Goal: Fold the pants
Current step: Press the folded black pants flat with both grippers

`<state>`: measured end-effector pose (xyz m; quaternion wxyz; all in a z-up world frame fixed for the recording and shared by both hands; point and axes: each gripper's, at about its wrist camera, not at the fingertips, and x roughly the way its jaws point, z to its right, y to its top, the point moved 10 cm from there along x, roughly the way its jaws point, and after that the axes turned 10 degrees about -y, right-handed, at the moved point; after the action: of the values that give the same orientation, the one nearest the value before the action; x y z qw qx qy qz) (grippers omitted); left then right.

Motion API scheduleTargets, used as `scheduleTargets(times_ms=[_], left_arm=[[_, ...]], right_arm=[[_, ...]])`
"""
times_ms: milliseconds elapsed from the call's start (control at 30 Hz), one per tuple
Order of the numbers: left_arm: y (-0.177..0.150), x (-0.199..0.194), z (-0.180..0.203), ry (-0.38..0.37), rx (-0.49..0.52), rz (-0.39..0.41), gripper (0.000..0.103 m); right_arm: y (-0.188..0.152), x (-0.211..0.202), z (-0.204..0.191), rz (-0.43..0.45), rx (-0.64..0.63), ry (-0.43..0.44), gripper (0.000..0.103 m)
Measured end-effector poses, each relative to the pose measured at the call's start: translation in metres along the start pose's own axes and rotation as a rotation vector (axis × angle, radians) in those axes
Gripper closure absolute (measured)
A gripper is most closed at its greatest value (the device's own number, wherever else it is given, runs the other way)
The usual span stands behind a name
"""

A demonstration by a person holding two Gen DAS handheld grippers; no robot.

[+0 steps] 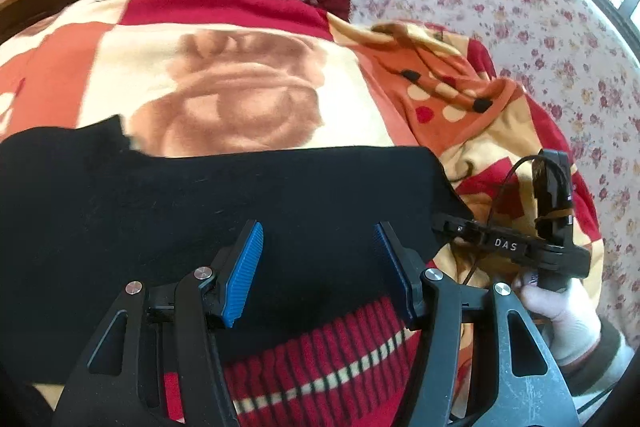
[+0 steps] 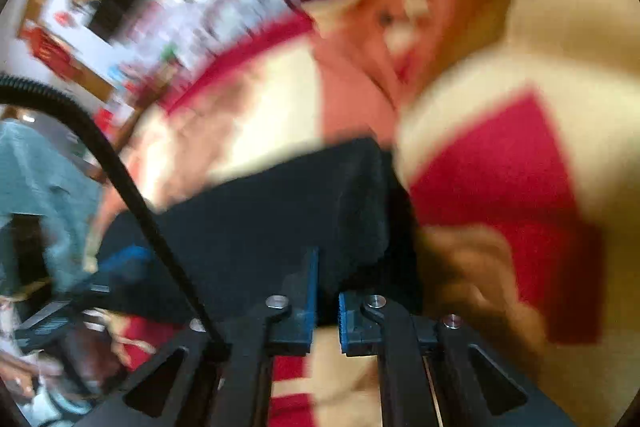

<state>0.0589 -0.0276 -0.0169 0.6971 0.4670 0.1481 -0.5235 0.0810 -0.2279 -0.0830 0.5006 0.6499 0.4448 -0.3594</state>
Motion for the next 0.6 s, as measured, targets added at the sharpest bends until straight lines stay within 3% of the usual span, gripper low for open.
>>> scheduleTargets(times_ms=[233, 433, 600], left_arm=[[-0.001, -0.058, -0.04, 0.092, -0.05, 0.099, 0.046], [0.0, -0.087, -0.082, 0.158, -0.144, 0.165, 0.046], [0.0, -0.088, -0.093, 0.179, -0.172, 0.169, 0.046]], right_arm=[[-0.005, -0.022, 0.01, 0.0, 0.035, -0.063, 0.078], [0.008, -0.065, -0.004, 0.122, -0.043, -0.099, 0.072], [0.023, -0.065, -0.052, 0.152, -0.123, -0.006, 0.07]])
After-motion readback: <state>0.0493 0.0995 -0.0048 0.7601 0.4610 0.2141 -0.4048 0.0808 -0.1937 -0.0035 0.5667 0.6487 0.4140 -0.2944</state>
